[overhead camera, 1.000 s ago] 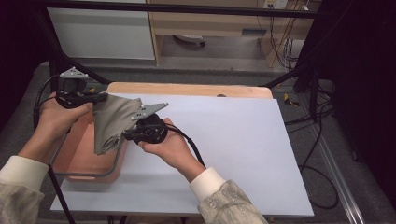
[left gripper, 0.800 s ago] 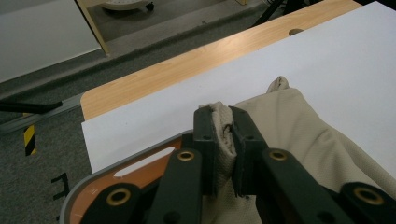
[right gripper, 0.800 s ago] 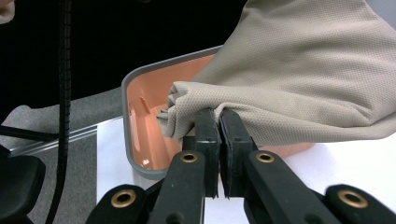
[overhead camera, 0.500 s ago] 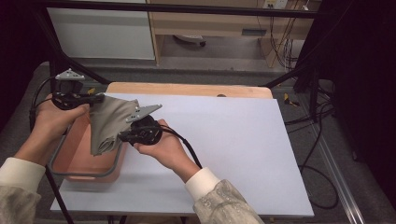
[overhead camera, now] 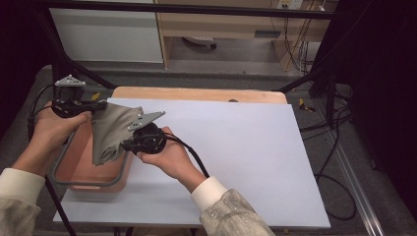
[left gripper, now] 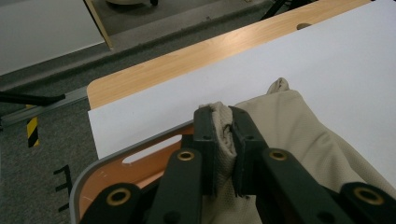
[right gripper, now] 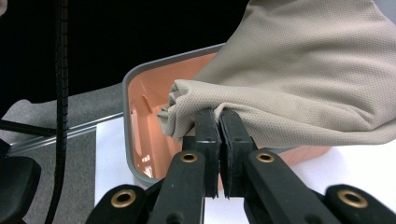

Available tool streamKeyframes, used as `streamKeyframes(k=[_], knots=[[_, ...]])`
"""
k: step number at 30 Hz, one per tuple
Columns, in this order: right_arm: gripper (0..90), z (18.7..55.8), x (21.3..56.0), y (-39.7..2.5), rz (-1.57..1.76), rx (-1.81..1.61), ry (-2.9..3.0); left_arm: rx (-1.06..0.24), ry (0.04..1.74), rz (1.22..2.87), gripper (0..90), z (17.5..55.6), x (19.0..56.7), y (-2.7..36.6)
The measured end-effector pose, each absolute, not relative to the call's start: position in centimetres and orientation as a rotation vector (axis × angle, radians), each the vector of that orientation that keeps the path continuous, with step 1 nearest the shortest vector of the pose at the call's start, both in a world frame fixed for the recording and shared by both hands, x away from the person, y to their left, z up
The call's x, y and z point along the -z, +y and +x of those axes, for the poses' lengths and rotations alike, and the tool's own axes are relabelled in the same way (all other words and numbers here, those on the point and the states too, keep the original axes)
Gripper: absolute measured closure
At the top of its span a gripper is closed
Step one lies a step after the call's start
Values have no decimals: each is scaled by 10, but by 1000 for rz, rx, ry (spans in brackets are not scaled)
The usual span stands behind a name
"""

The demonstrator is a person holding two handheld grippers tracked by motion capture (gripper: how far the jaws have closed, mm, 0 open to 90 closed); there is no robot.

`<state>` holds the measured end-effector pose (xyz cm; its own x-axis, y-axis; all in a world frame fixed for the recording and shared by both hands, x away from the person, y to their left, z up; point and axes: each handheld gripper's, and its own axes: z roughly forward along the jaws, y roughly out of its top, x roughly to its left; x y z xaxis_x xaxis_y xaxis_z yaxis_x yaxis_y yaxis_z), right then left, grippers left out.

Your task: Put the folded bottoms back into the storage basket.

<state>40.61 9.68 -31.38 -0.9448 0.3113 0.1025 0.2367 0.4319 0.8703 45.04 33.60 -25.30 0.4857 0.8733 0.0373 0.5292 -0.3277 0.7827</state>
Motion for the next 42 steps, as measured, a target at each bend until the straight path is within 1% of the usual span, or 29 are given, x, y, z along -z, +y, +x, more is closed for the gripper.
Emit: streamKeyframes(k=[42], knots=[[875, 403, 324, 118, 469, -1546, 2634, -595, 1187, 2010, 827, 447, 266, 351]])
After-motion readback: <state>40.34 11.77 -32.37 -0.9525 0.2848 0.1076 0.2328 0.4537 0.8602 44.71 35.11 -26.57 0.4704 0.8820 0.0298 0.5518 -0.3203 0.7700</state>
